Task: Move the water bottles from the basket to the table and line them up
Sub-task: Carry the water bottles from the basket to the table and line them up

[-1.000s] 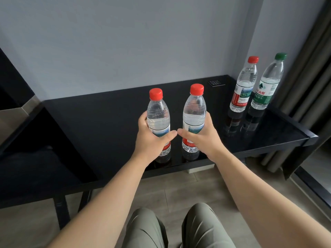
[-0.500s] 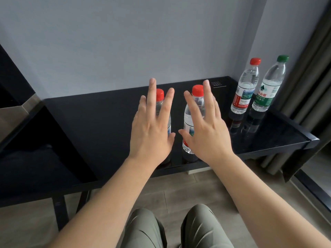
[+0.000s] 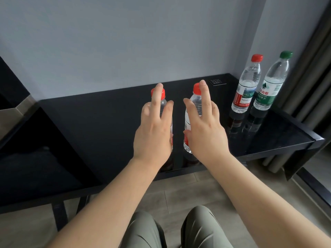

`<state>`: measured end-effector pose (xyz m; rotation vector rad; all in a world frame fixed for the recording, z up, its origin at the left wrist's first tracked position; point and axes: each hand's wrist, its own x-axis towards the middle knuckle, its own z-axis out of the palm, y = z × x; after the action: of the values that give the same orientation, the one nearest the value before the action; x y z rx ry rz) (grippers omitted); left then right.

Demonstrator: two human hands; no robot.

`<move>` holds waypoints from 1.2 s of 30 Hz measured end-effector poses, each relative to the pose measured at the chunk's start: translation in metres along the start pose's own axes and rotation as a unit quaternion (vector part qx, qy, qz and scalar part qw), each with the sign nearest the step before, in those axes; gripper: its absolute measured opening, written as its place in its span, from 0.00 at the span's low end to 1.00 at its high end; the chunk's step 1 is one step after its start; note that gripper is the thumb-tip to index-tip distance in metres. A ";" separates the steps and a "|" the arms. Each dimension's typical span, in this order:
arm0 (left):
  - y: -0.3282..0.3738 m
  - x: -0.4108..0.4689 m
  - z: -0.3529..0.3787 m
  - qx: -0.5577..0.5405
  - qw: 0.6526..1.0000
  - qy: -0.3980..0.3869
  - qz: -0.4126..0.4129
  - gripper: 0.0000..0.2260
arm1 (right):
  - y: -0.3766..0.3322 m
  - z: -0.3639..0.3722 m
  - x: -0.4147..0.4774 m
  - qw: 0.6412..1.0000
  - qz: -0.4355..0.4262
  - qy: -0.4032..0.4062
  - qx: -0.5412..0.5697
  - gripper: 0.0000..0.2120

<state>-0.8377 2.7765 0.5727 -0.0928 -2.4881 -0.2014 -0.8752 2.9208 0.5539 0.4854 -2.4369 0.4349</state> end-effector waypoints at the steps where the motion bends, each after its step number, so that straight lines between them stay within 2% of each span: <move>1: 0.001 0.003 0.002 -0.004 1.000 -0.001 0.004 0.37 | 0.003 0.001 0.002 1.000 0.001 0.000 0.000 0.42; 15: 0.031 0.066 0.055 -0.011 0.999 -0.012 0.044 0.38 | 0.076 0.015 0.050 1.000 0.030 -0.009 0.005 0.42; 23: 0.052 0.107 0.091 -0.006 0.999 -0.017 0.036 0.40 | 0.115 0.028 0.080 1.000 0.028 -0.012 0.007 0.40; 29: 0.064 0.131 0.113 -0.022 0.999 -0.007 0.037 0.37 | 0.136 0.041 0.099 1.000 0.027 -0.010 0.006 0.40; 36: 0.071 0.151 0.135 -0.018 0.999 -0.002 0.034 0.37 | 0.160 0.053 0.117 1.000 0.027 -0.005 0.010 0.39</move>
<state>-1.0300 2.8713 0.5665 -0.1923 -2.4806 -0.2167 -1.0594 3.0120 0.5563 0.4328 -2.4629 0.4801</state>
